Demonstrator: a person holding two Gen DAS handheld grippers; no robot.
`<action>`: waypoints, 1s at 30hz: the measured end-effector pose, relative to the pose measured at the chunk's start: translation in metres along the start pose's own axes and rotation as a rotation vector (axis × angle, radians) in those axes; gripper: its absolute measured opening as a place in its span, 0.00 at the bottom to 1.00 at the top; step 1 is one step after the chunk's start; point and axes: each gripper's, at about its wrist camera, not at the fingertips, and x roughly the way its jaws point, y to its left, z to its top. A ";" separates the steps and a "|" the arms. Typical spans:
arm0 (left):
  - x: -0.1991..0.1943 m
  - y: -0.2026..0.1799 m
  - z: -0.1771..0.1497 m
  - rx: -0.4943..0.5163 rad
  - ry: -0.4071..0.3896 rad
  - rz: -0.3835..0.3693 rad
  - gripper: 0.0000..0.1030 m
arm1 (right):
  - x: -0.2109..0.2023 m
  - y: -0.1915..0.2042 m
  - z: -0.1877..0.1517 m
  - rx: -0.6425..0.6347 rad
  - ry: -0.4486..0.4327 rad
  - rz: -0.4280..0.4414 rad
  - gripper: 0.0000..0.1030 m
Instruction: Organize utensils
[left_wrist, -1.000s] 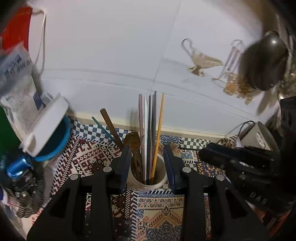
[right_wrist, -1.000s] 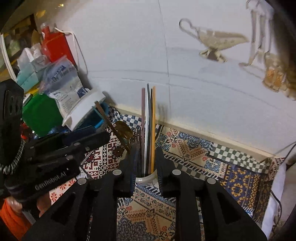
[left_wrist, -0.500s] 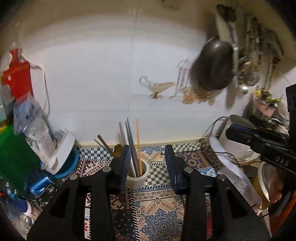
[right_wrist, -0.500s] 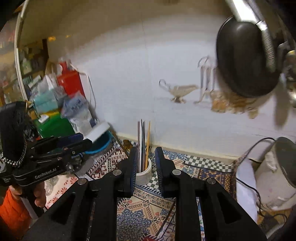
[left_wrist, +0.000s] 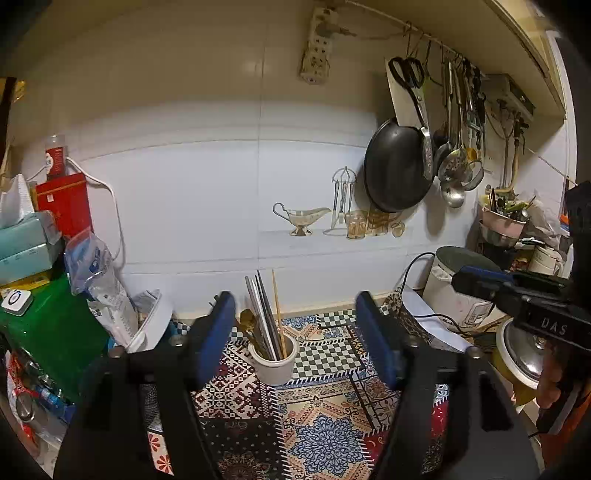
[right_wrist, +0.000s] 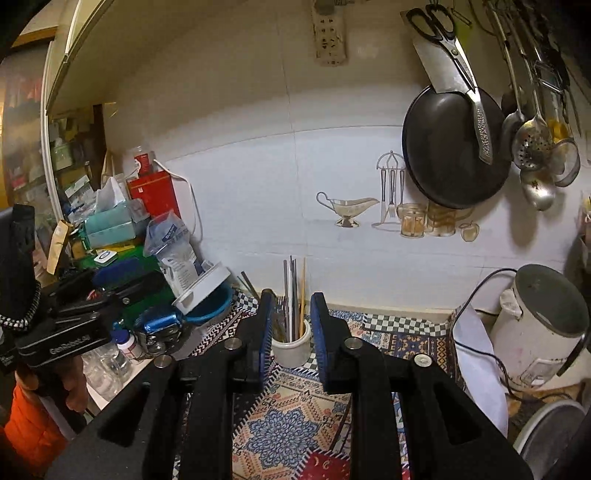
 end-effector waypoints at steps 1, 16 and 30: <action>-0.002 0.001 -0.001 0.004 -0.002 0.000 0.71 | -0.002 0.002 -0.001 0.002 -0.003 -0.005 0.33; -0.010 0.020 -0.006 0.004 -0.044 0.022 0.96 | -0.008 0.019 -0.003 -0.028 -0.051 -0.032 0.81; -0.009 0.025 -0.004 -0.011 -0.051 0.014 0.97 | -0.009 0.025 0.000 -0.050 -0.057 0.002 0.81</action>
